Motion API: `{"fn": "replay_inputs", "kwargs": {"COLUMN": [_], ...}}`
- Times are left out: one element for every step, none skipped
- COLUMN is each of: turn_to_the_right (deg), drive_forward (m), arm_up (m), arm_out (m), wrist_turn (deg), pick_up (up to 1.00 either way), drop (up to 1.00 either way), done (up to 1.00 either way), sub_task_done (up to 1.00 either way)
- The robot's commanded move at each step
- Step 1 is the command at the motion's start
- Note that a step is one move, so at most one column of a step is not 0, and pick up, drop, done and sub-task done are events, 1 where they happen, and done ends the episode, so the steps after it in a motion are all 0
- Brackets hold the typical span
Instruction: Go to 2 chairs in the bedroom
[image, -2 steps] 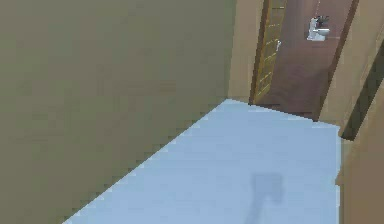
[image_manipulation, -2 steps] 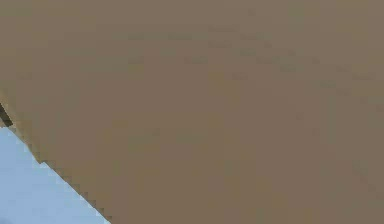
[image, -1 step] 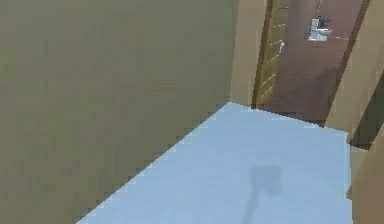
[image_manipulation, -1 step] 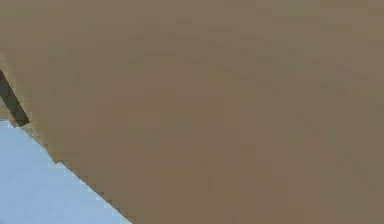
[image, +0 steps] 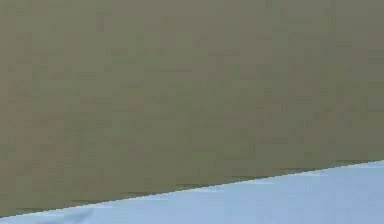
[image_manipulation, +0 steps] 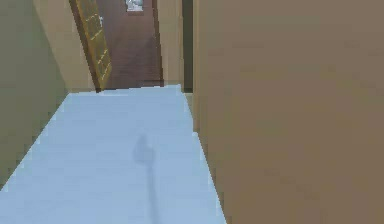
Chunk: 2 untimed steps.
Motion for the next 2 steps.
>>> {"fn": "replay_inputs", "kwargs": {"turn_to_the_right": [-12.0, 0.0], "drive_forward": [0.0, 0.35], "arm_up": [0.0, 0.0], "arm_out": [0.0, 0.0], "wrist_turn": [0.0, 0.0], "pick_up": [0.0, 0.0], "drop": [0.0, 0.0], "done": [0.0, 0.0], "sub_task_done": [0.0, 0.0]}}
